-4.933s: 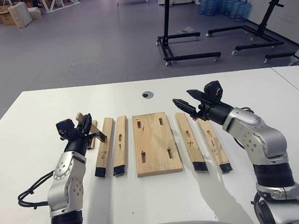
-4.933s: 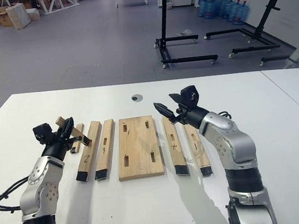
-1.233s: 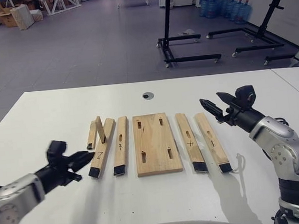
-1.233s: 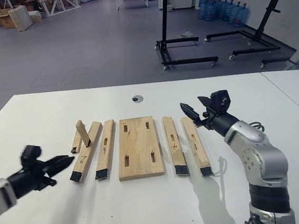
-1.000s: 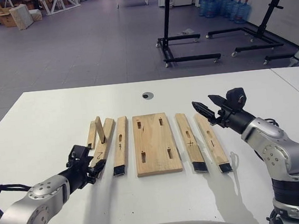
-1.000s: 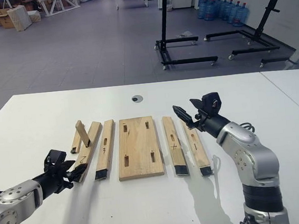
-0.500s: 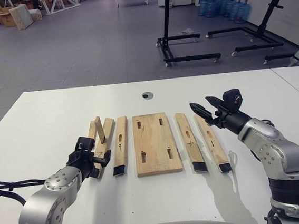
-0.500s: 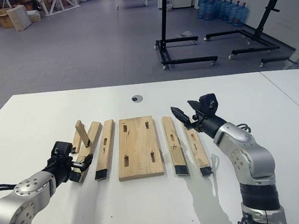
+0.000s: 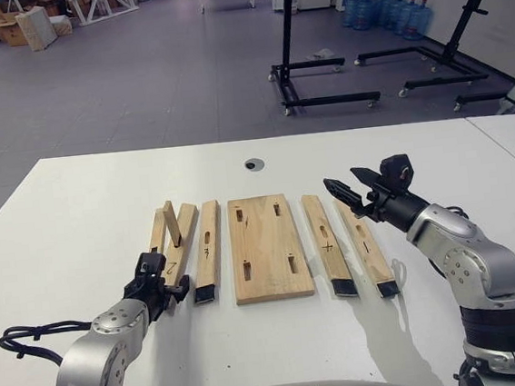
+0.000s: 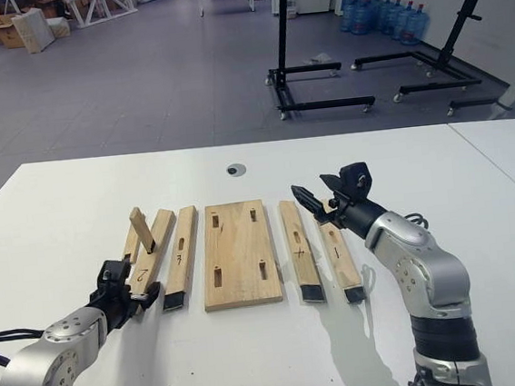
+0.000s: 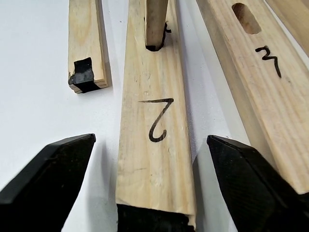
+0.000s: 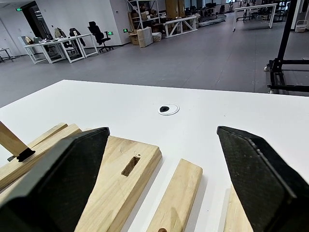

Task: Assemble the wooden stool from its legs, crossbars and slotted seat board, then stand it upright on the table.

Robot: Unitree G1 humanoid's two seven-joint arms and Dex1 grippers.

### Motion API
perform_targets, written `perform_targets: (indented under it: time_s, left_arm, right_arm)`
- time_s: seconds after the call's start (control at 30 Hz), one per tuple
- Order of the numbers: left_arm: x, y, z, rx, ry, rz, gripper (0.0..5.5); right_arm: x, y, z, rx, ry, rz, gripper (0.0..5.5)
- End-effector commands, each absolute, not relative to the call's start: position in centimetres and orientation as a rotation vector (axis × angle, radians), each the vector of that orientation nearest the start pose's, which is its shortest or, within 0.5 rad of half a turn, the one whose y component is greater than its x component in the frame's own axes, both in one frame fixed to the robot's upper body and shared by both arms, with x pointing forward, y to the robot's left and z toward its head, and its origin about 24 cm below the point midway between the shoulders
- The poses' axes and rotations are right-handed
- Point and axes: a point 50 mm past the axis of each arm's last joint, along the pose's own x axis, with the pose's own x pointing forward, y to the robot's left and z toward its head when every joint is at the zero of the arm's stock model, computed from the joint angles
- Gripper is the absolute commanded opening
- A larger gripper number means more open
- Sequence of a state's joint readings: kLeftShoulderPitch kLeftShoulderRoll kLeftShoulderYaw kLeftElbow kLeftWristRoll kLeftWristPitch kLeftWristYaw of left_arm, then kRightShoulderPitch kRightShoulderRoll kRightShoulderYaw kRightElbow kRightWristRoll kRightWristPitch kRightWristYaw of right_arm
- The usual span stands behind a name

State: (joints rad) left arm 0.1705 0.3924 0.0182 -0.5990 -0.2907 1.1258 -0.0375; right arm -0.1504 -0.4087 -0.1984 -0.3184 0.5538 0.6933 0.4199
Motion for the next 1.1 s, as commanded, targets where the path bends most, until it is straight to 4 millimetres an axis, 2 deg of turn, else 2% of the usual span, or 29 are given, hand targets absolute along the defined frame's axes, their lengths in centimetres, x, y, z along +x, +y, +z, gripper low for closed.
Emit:
perform_targets:
  time_s: [0.03,0.17,0.4,0.47,0.57,0.63,0.7,0.77,0.83,0.9,1.0,1.1]
  left_arm:
    - [17.8,20.4,3.3,0.189,0.82,-0.1,3.77]
    - [17.4,20.7,2.5,0.173,0.852,-0.078,3.17]
    - [16.8,20.9,1.1,0.042,0.895,-0.043,2.12]
    - [16.9,20.9,1.1,0.024,0.885,-0.048,2.03]
    - [18.3,20.5,2.2,0.007,0.814,-0.091,2.03]
    - [19.7,20.1,3.8,-0.001,0.739,-0.147,2.03]
    - [21.8,19.1,6.7,-0.039,0.603,-0.27,2.03]
    - [23.9,17.6,10.9,-0.159,0.417,-0.445,2.03]
    - [25.3,16.1,15.9,-0.377,0.191,-0.697,2.03]
    - [26.0,15.5,19.0,-0.561,0.054,-0.869,2.03]
    - [26.4,15.4,19.6,-0.691,0.027,-0.907,2.03]
    - [25.5,14.6,19.0,-0.733,0.079,-0.983,2.03]
  right_arm:
    - [26.5,-19.9,12.6,0.143,0.137,0.484,4.11]
    - [26.5,-19.8,12.7,0.143,0.137,0.491,4.11]
    - [26.6,-19.7,12.8,0.139,0.138,0.502,4.11]
    - [26.7,-19.7,12.8,0.138,0.138,0.502,4.11]
    - [26.9,-19.9,12.9,0.141,0.136,0.499,4.11]
    - [27.1,-20.1,13.0,0.157,0.131,0.491,4.11]
    - [27.8,-20.6,13.7,0.203,0.124,0.476,4.11]
    - [28.9,-21.4,15.2,0.316,0.112,0.475,4.11]
    - [30.1,-21.9,17.2,0.478,0.145,0.543,4.11]
    - [31.1,-21.8,19.8,0.674,0.169,0.674,4.11]
    - [31.7,-21.0,23.0,0.827,0.147,0.833,4.11]
    - [31.3,-19.8,25.5,0.935,0.119,0.989,4.11]
